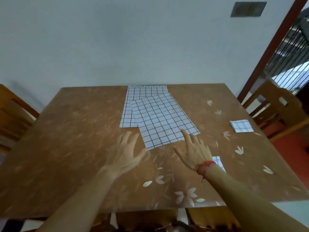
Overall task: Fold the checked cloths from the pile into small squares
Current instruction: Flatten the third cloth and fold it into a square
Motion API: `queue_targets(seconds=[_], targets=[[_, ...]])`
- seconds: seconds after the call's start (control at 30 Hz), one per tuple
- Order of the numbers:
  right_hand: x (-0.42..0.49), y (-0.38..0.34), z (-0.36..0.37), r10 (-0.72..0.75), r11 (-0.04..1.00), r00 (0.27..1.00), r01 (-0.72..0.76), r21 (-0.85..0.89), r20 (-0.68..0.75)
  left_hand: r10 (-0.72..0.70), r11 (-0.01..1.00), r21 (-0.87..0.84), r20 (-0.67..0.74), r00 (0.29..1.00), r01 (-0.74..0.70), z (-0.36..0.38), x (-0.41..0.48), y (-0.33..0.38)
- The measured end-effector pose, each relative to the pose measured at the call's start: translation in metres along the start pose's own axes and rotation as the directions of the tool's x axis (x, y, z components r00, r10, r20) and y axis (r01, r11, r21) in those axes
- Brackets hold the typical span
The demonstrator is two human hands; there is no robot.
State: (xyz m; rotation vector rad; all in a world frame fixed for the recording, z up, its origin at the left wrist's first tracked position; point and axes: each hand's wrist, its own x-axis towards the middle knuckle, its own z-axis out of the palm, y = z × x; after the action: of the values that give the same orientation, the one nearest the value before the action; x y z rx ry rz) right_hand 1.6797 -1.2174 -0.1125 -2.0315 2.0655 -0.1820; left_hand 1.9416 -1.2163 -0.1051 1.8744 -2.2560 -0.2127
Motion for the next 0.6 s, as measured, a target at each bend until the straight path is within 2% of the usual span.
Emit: queue_targets(seconds=[0.1, 0.17, 0.23, 0.33, 0.4, 0.43, 0.5, 0.57, 0.6], targets=[[0.007, 0.003, 0.0, 0.036, 0.999, 0.999, -0.036, 0.023, 0.002, 0.001, 1.0, 0.002, 0.04, 0.999, -0.001, 0.014, 0.014, 0.0], [0.015, 0.001, 0.002, 0.081, 0.996, 0.995, -0.082, 0.026, 0.052, 0.002, 1.0, 0.003, 0.058, 0.998, -0.002, 0.023, 0.023, -0.003], [0.026, -0.002, 0.012, 0.033, 0.999, 0.999, -0.033, 0.019, 0.008, 0.005, 1.0, 0.005, 0.079, 0.997, -0.005, 0.033, 0.033, -0.007], [0.046, -0.005, 0.029, 0.044, 0.999, 0.996, -0.046, 0.025, 0.08, 0.012, 1.0, -0.021, 0.124, 0.992, -0.01, 0.048, 0.045, -0.014], [0.053, -0.011, 0.035, 0.071, 0.997, 0.994, -0.072, 0.006, 0.084, 0.028, 0.999, -0.049, 0.14, 0.99, -0.021, 0.059, 0.053, -0.02], [0.057, -0.012, 0.042, 0.072, 0.997, 0.997, -0.073, 0.01, 0.041, 0.033, 0.998, -0.061, 0.148, 0.988, -0.024, 0.065, 0.057, -0.023], [0.063, 0.0, 0.061, 0.1, 0.995, 0.991, -0.101, 0.003, 0.094, 0.039, 0.997, -0.078, 0.167, 0.985, -0.026, 0.073, 0.065, -0.029], [0.071, 0.011, 0.081, 0.155, 0.982, 0.962, -0.174, 0.068, 0.222, 0.051, 0.995, -0.092, 0.17, 0.984, -0.036, 0.082, 0.074, -0.033], [0.075, 0.008, 0.082, 0.195, 0.974, 0.954, -0.215, 0.066, 0.226, 0.057, 0.995, -0.095, 0.174, 0.983, -0.041, 0.086, 0.078, -0.035]])
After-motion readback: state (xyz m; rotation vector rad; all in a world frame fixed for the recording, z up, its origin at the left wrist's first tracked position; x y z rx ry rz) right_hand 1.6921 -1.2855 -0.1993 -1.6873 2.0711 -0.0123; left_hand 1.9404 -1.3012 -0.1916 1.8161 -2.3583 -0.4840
